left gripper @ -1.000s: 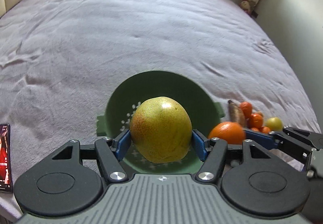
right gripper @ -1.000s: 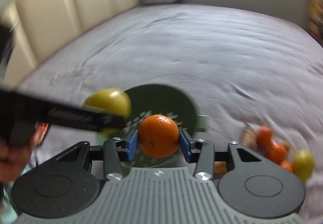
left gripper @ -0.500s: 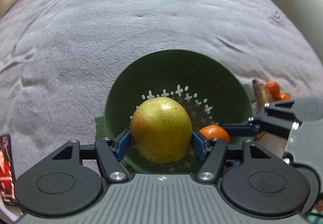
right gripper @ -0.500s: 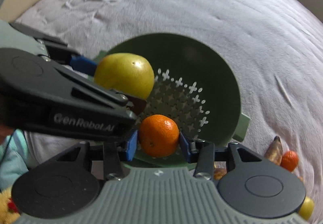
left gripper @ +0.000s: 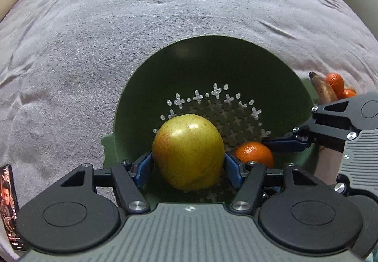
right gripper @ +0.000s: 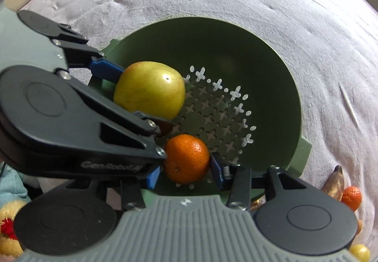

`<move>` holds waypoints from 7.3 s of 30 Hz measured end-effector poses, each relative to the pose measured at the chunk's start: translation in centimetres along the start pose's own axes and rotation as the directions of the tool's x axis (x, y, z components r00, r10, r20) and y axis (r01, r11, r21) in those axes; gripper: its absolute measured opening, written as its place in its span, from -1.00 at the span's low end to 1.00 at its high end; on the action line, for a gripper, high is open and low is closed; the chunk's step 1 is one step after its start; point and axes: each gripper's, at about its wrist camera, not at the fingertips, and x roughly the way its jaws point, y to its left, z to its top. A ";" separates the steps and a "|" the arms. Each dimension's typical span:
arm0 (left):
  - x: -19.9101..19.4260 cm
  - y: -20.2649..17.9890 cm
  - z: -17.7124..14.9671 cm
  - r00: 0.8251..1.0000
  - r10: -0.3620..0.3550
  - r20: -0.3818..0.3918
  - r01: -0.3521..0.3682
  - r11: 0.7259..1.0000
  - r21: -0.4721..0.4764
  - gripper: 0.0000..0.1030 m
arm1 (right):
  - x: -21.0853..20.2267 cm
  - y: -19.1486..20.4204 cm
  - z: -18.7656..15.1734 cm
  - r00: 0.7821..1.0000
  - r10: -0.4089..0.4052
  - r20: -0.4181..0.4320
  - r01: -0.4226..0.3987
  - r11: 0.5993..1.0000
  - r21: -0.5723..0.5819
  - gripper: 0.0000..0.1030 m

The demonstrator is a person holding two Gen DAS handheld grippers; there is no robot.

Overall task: Organize fruits
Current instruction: 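Carry both fruits into the green colander and open both tools, then withdraw both open tools from the colander back toward the fruit pile, then grasp the brown banana with the left tool while the right tool grasps a mandarin, then lift and carry the banana and mandarin toward the green colander with both tools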

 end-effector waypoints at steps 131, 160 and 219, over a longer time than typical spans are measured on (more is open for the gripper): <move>-0.7 -18.2 -5.5 0.973 -0.127 0.193 0.048 0.928 0.369 -0.13 | -7.1 -12.1 -21.7 0.960 -0.230 0.158 -0.053 0.405 0.913 -0.20; 0.2 -16.1 -8.3 0.955 -0.295 0.033 0.273 0.918 0.288 0.24 | -7.0 -8.1 -24.4 0.988 -0.138 0.070 0.007 0.491 0.871 -0.14; -10.8 -5.9 -4.0 0.858 -0.347 0.378 0.410 0.907 -0.099 -0.19 | -16.1 -3.1 -14.6 0.887 -0.321 0.331 0.004 0.723 0.691 -0.19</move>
